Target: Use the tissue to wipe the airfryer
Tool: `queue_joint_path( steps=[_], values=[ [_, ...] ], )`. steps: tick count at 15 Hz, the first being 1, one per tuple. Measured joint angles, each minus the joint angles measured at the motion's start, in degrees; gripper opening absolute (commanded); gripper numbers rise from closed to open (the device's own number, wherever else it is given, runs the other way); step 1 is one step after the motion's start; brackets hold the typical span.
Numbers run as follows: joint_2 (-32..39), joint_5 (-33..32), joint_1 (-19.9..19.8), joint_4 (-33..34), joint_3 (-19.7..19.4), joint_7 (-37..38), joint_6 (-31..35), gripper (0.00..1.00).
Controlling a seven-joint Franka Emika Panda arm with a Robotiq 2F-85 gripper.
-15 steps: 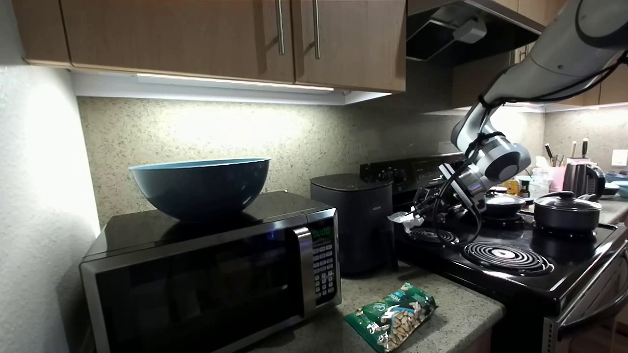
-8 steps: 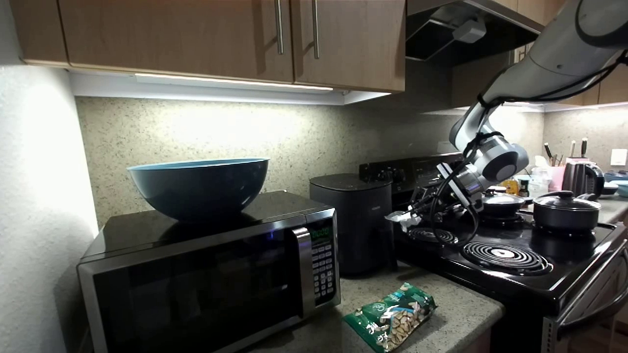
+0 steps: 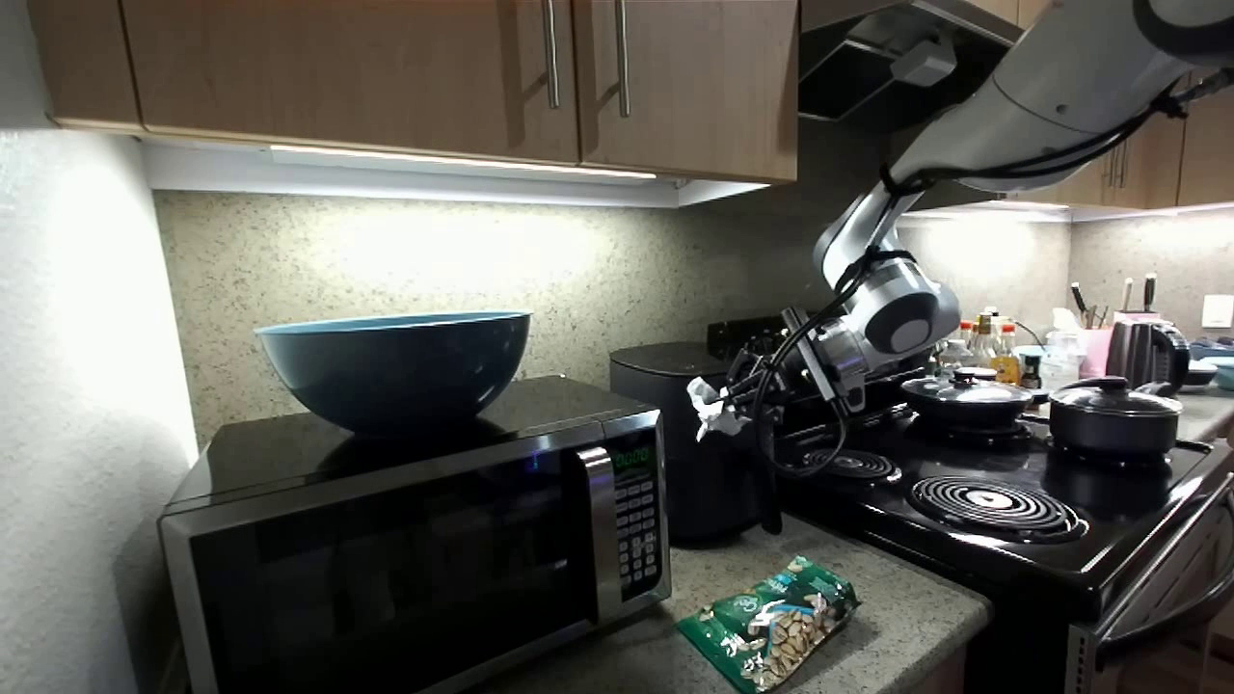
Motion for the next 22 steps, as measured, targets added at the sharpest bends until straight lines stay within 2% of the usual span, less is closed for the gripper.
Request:
queue_joint_path(
  steps=[9, 15, 20, 22],
  values=[
    [-0.6, 6.7, 0.8, -2.1, -0.3, -1.1, 1.6, 0.03],
    [-0.6, 9.3, -1.3, -2.0, -3.9, -1.3, 2.5, 0.02],
    [1.0, 19.8, -3.8, 2.6, -6.4, -4.5, 8.8, 0.03],
    [1.6, 20.4, -3.6, 3.9, -6.4, -4.5, 11.6, 0.03]
  ],
)
